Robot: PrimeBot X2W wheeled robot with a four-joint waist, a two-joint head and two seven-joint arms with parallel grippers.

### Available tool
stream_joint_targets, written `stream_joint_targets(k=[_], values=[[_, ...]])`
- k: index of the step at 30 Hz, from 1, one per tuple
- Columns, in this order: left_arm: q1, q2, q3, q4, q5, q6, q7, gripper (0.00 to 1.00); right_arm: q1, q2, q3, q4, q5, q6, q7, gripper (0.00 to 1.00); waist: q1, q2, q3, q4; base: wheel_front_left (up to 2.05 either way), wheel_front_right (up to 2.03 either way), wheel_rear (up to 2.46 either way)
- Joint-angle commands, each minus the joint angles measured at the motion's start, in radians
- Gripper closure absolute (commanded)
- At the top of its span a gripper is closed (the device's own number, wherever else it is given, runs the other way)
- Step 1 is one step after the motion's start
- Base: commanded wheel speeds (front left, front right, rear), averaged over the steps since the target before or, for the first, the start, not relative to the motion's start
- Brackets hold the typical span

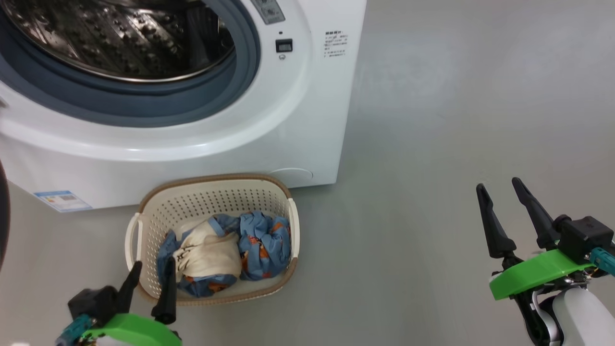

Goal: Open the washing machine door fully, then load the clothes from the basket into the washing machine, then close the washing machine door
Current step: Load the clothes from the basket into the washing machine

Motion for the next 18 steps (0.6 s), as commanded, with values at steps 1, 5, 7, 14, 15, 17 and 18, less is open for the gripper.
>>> stream_joint_targets(k=[1,5,7,14,15,17,18], values=[[-0.040,0.019,0.022,-0.005,-0.007,0.001,-0.006,0.00,-0.022,-0.012,0.017,-0.025,-0.013,0.005,-0.012,0.00,0.0000,0.0000,0.027,-0.003,0.00,0.00,0.00],[-0.102,0.029,-0.034,0.075,-0.042,0.001,-0.006,0.00,-0.047,-0.003,0.022,-0.032,-0.017,0.005,-0.012,0.00,0.0000,0.0000,0.078,-0.008,0.00,0.00,0.00],[-0.138,0.038,-0.062,0.116,-0.058,0.001,-0.006,0.00,-0.063,0.001,0.022,-0.036,-0.019,0.005,-0.012,0.00,0.0000,0.0000,0.108,-0.010,0.00,0.00,0.00],[-0.293,0.073,-0.185,0.272,-0.122,0.001,-0.005,0.00,-0.120,0.012,0.018,-0.052,-0.027,0.005,-0.012,0.00,0.0000,0.0000,0.220,-0.014,0.00,0.00,0.00],[-0.318,0.078,-0.203,0.296,-0.132,0.001,0.000,0.00,-0.128,0.014,0.018,-0.055,-0.029,0.005,-0.012,0.00,0.0000,0.0000,0.236,-0.015,0.00,0.00,0.00],[-0.368,0.090,-0.237,0.343,-0.148,0.001,0.016,0.00,-0.147,0.017,0.018,-0.059,-0.032,0.005,-0.012,0.00,0.0000,0.0000,0.268,-0.015,0.00,0.00,0.00],[-0.392,0.095,-0.251,0.364,-0.155,0.001,0.024,0.00,-0.157,0.018,0.019,-0.060,-0.034,0.005,-0.012,0.00,0.0000,0.0000,0.284,-0.015,0.00,0.00,0.00]])
